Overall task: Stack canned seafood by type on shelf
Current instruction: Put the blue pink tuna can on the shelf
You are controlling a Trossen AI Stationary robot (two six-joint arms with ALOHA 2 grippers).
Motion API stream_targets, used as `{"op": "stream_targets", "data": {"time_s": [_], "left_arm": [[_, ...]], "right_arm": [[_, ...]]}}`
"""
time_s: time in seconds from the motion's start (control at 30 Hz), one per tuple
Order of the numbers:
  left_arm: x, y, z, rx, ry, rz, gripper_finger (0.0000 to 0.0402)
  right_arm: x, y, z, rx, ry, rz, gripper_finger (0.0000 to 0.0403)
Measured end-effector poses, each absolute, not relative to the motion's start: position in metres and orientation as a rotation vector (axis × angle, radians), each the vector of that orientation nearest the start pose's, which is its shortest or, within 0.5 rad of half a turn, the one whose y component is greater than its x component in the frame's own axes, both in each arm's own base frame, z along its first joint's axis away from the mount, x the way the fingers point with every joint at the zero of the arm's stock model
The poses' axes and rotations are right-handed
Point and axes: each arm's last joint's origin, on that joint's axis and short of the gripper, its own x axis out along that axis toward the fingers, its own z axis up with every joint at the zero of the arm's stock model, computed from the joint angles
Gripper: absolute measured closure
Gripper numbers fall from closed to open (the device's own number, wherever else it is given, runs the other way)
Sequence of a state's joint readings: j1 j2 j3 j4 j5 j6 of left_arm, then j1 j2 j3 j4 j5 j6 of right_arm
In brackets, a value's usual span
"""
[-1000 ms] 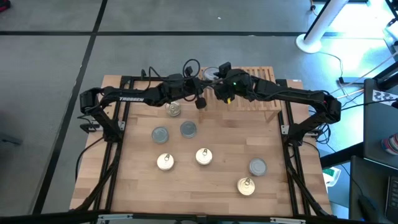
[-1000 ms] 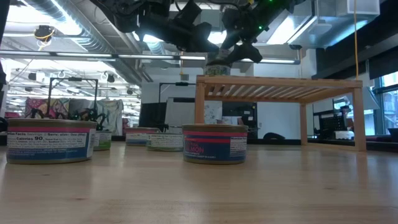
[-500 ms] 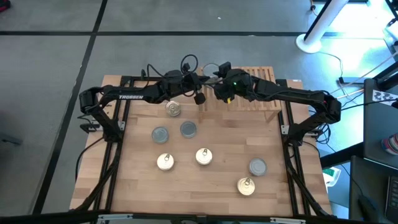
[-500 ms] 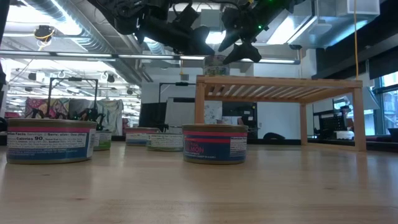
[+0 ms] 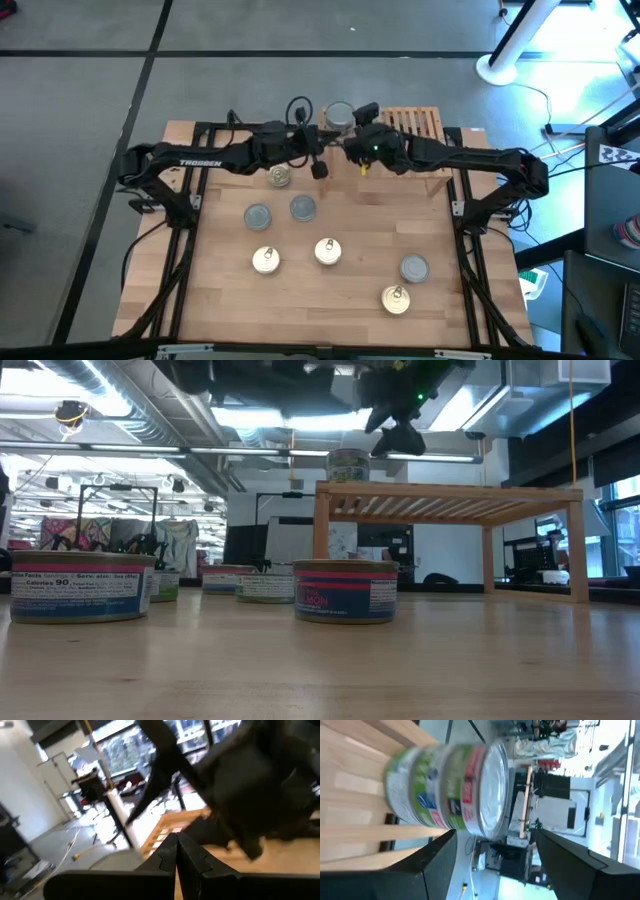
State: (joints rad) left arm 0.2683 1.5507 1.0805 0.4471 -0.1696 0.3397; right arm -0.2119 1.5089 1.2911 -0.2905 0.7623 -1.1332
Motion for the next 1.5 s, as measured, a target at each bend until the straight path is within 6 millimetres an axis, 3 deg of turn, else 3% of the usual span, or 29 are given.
{"op": "stream_targets", "data": {"time_s": [0.13, 0.27, 0.5, 0.7, 1.0, 1.27, 1.5], "left_arm": [[0.34, 0.077, 0.315, 0.334, 0.104, 0.366, 0.0399], [0.338, 0.049, 0.313, 0.324, 0.176, 0.276, 0.0399], [0.336, -0.005, 0.298, 0.321, 0.322, 0.091, 0.0399], [0.333, -0.057, 0.292, 0.278, 0.334, -0.055, 0.0399], [0.337, -0.128, 0.25, 0.234, 0.438, -0.222, 0.0398], [0.347, -0.14, 0.208, 0.155, 0.564, -0.129, 0.0397], [0.356, -0.13, 0.189, 0.155, 0.617, -0.091, 0.0398]], "right_arm": [[0.324, -0.069, 0.328, -1.174, 0.988, -0.521, 0.0133], [0.313, -0.043, 0.329, -1.117, 0.987, -0.467, 0.0133], [0.281, 0.006, 0.324, -0.826, 1.003, -0.26, 0.0133], [0.273, 0.059, 0.316, -0.551, 0.932, 0.012, 0.0133], [0.259, 0.123, 0.268, -0.531, 0.787, 0.194, 0.0133], [0.255, 0.135, 0.225, -0.468, 0.584, 0.204, 0.0133], [0.251, 0.133, 0.211, -0.455, 0.568, 0.218, 0.0133]]}}
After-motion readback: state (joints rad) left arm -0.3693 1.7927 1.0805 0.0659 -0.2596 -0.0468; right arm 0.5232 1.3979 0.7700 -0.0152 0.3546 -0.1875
